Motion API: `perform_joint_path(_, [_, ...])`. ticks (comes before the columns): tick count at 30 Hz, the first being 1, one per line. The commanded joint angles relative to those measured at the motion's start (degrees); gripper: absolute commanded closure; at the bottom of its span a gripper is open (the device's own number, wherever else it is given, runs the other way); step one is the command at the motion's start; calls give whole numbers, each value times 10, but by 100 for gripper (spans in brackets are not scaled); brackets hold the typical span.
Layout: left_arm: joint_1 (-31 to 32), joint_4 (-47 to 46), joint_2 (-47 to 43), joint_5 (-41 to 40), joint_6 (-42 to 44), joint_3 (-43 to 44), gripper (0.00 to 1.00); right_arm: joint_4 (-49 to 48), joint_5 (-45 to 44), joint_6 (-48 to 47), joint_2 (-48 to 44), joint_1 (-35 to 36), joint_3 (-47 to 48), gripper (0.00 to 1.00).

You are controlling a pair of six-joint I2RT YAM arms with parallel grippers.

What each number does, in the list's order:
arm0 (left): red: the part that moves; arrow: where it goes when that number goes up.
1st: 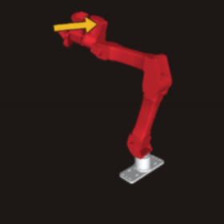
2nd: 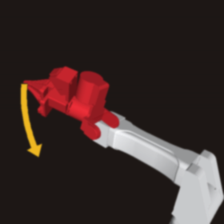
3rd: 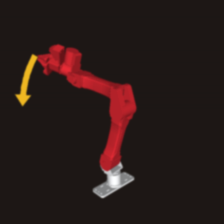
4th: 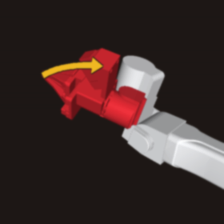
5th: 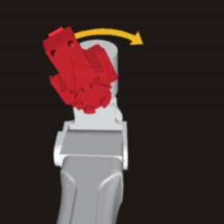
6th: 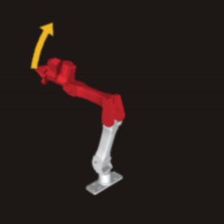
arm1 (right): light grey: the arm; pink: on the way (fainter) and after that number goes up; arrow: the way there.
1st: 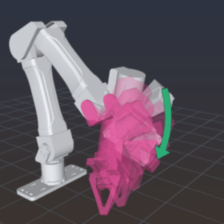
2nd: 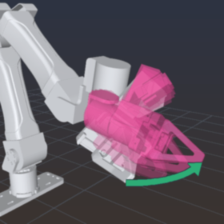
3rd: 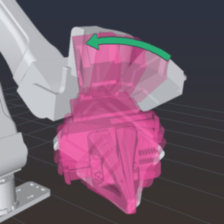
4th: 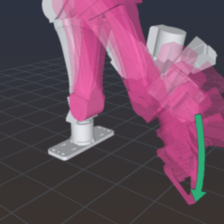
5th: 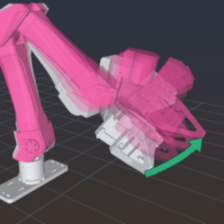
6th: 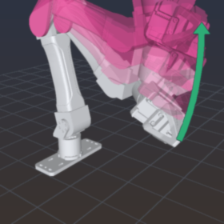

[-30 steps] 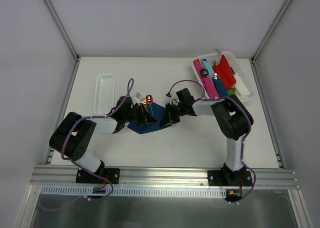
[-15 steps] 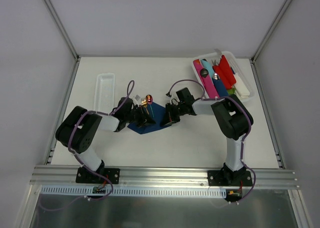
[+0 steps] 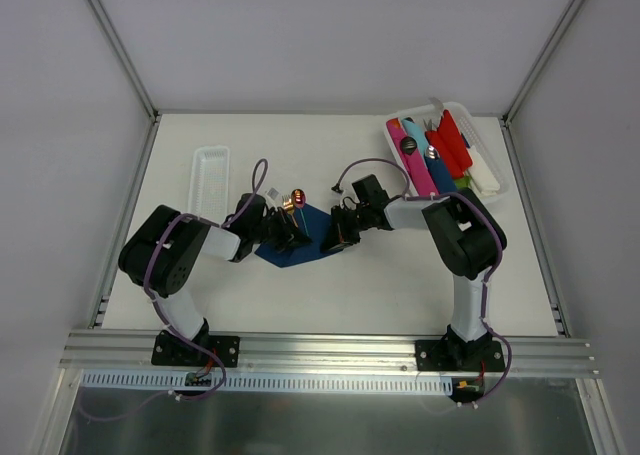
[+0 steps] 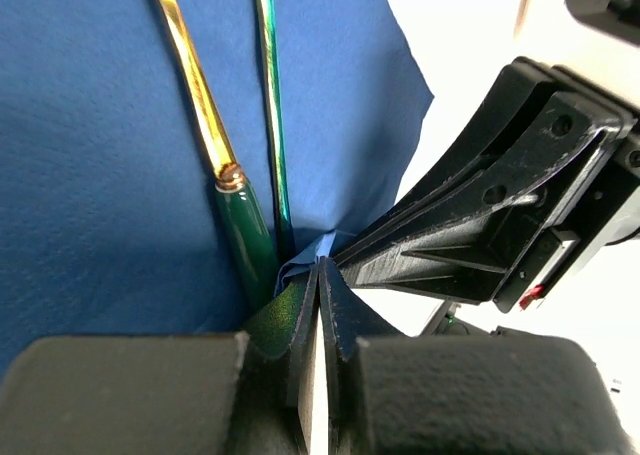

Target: Place the utensils on the paper napkin and roll it up

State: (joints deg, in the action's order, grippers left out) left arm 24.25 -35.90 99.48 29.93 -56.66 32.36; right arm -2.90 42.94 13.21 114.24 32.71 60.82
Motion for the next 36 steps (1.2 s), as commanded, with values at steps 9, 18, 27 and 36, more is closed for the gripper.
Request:
perform_joint_path(9, [-13,-51,20,9,-3,-8,100,46,-15,-46,-45,-11,16,84])
perform_joint_path(18, [-13,-43,29,9,2,0,100,132,-88,-101,-107,-39,26,58])
perform_joint_path(27, [-13,-44,26,9,2,-3,100,177,-224,-128,-93,-50,62,36])
perform_joint_path(36, [-13,-40,25,9,7,-4,100,207,-196,-145,-37,-49,99,37])
